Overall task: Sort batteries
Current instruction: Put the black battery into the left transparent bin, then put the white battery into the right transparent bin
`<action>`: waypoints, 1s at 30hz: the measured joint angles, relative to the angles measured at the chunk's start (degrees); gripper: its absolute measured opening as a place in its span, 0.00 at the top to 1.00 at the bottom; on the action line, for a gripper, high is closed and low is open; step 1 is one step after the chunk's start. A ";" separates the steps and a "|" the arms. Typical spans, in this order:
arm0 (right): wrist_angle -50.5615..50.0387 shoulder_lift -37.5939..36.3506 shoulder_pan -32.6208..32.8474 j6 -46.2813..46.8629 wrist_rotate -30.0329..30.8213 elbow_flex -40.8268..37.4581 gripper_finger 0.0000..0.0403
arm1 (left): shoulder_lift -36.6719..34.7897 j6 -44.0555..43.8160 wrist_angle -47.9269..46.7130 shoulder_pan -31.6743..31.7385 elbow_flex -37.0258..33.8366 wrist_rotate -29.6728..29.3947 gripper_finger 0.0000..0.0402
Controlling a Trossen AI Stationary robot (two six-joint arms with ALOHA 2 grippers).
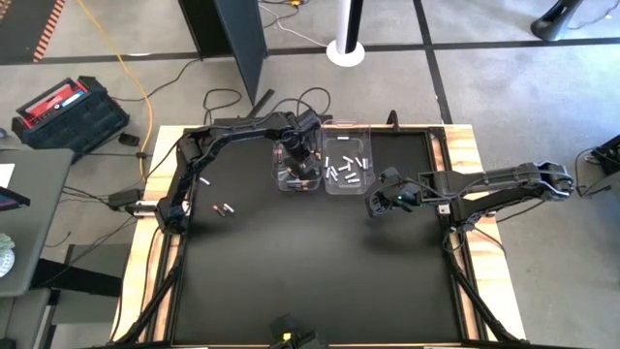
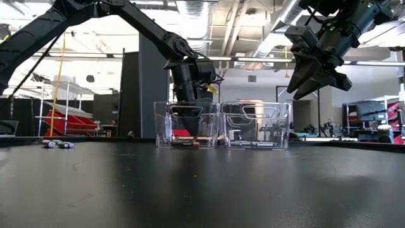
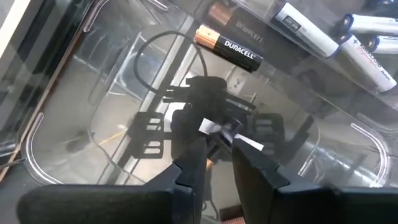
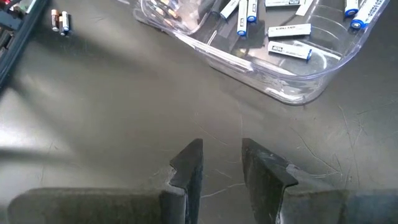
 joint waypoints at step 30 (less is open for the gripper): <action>0.02 0.02 0.00 -1.49 0.00 0.00 0.69 | -24.05 5.99 -17.41 -2.97 5.40 -1.66 0.81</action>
